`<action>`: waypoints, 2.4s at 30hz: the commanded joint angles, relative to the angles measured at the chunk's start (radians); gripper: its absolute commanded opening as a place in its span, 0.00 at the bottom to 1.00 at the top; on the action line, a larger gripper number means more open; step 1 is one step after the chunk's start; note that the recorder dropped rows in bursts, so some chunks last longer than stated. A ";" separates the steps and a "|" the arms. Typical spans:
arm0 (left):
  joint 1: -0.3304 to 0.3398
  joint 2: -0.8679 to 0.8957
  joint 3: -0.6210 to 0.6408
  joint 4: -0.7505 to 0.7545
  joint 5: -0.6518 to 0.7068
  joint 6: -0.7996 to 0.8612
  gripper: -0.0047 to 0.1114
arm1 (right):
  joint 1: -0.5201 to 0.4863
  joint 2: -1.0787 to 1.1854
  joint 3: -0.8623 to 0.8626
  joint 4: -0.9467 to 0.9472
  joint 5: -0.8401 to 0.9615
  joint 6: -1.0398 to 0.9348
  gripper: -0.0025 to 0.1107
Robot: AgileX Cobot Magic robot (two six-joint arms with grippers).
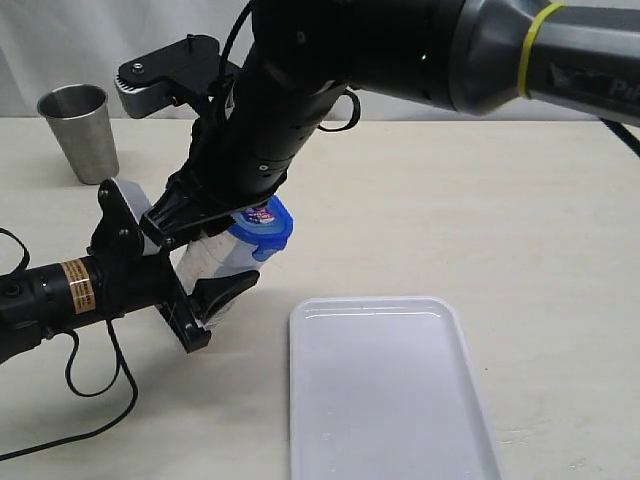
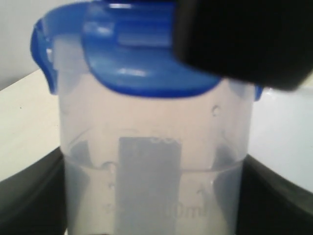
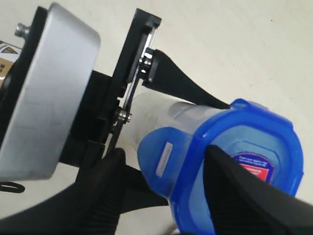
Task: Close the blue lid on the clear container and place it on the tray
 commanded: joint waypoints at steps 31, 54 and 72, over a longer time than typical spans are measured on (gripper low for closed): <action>-0.002 -0.007 -0.005 0.001 -0.050 0.000 0.04 | 0.037 0.116 0.004 -0.120 0.102 0.030 0.29; -0.002 -0.007 -0.005 -0.001 -0.046 0.000 0.04 | 0.086 0.160 0.004 -0.220 0.085 0.056 0.22; -0.002 -0.007 -0.005 -0.005 -0.040 0.000 0.04 | 0.032 -0.113 0.004 -0.050 0.094 -0.087 0.22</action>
